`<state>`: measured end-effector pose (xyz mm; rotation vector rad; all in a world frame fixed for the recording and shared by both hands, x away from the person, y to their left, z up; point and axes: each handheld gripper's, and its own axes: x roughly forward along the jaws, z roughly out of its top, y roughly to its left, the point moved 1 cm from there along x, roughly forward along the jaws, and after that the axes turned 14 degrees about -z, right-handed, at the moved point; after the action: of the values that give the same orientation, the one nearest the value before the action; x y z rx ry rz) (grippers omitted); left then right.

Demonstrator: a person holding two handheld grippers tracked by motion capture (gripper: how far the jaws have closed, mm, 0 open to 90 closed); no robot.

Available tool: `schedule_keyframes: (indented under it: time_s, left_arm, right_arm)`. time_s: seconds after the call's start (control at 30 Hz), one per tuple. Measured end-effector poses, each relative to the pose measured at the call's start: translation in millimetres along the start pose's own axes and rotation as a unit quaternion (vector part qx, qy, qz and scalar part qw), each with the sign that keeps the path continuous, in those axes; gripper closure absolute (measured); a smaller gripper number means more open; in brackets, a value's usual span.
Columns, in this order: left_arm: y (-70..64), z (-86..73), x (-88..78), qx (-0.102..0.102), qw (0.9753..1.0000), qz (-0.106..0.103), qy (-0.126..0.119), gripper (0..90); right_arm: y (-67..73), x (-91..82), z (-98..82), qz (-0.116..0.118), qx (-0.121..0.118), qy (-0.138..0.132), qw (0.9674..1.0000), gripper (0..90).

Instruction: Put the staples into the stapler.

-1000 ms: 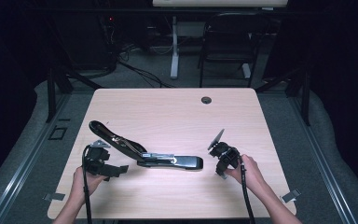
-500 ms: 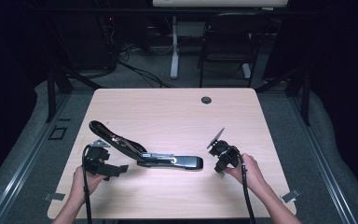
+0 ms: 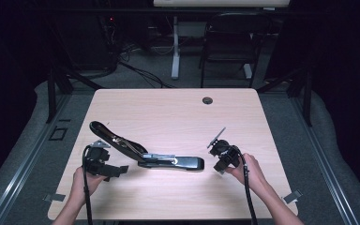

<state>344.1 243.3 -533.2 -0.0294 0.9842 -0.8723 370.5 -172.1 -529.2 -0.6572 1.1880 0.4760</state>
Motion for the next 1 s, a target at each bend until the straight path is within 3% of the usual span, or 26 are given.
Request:
schedule_keyframes:
  time_s: [0.4,0.77,1.0]
  left_arm:
    - [0.8,0.6,0.8,0.003,1.0000,0.003,0.006,0.1]
    - [0.4,0.9,2.4,0.003,1.0000,-0.001,0.007,0.1]
    - [0.3,1.0,3.2,0.003,1.0000,0.001,0.006,0.1]
  right_arm:
    - [-5.8,-9.1,1.6,-0.005,-0.014,-0.033,0.9993,78.4]
    - [-7.3,-18.3,12.1,0.006,-0.024,-0.069,0.9973,78.4]
    - [-7.1,-23.7,22.9,0.017,-0.026,-0.076,0.9967,78.4]
